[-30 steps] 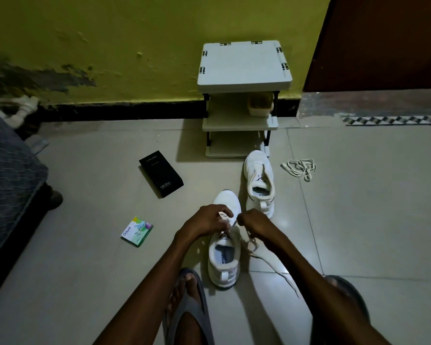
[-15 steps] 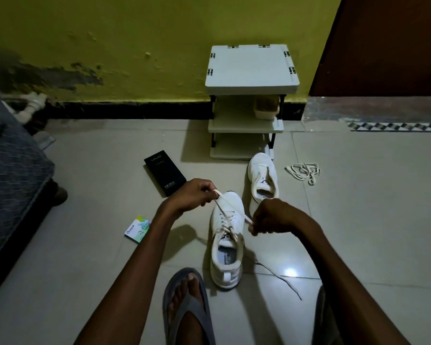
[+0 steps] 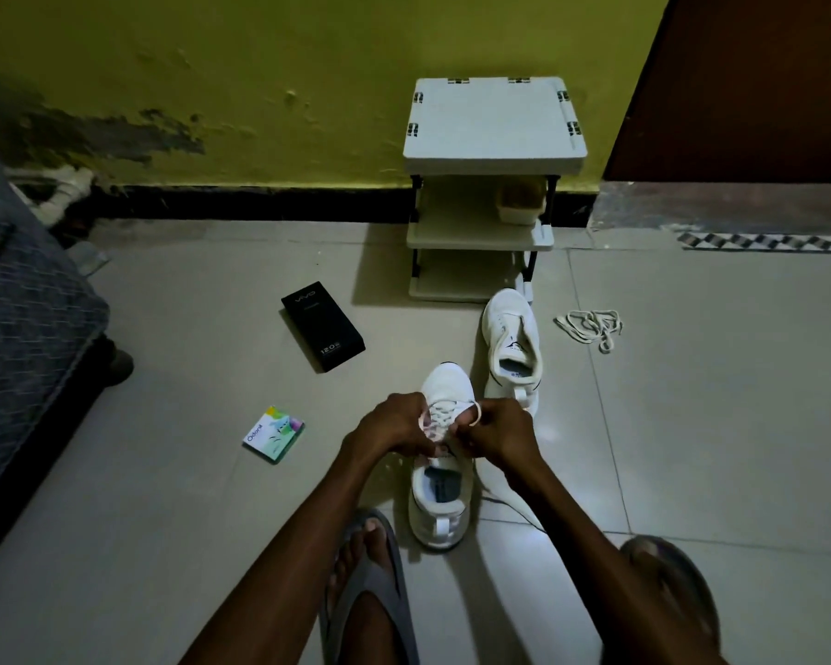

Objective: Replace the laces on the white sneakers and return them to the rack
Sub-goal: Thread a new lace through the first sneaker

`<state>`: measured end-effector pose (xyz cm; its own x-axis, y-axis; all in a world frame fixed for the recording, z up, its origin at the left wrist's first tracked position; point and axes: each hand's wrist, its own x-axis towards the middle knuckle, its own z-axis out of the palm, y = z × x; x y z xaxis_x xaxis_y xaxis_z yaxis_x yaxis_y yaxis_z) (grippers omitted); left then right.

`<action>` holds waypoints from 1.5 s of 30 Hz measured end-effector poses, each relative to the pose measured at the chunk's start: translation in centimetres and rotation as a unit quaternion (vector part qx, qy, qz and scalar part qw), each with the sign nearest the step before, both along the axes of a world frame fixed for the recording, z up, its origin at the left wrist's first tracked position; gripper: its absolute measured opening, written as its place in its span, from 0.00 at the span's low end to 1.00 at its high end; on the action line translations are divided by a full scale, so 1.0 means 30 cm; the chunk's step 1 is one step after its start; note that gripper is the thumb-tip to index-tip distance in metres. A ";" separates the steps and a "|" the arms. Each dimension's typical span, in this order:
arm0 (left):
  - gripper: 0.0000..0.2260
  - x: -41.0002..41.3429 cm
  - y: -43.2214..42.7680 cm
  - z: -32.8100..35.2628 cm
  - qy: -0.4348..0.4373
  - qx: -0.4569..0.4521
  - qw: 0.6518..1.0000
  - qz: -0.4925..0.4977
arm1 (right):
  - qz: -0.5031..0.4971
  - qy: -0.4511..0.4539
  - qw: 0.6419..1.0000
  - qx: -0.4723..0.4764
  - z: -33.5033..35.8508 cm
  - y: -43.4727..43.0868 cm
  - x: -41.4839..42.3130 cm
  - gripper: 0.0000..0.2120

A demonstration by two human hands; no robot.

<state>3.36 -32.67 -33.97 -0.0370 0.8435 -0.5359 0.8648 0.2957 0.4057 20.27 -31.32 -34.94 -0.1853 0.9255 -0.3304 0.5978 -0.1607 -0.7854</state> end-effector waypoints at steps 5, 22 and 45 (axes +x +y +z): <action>0.30 0.005 -0.015 -0.019 -0.016 0.022 0.999 0.026 | -0.029 0.065 0.996 -0.048 -0.007 -0.001 0.005 0.04; 0.26 -0.050 -0.034 -0.046 -0.181 0.045 0.971 0.152 | 0.082 -0.085 0.982 0.148 -0.061 -0.080 -0.051 0.07; 0.23 -0.102 -0.043 -0.091 -0.297 0.004 0.938 0.177 | 0.010 -0.007 0.981 0.195 -0.133 -0.150 -0.097 0.05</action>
<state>0.29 -33.95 -36.70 -0.0125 0.8387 -0.5445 0.3329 0.5170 0.7886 17.36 -35.82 -38.92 -0.2017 0.9784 0.0449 0.6095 0.1613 -0.7762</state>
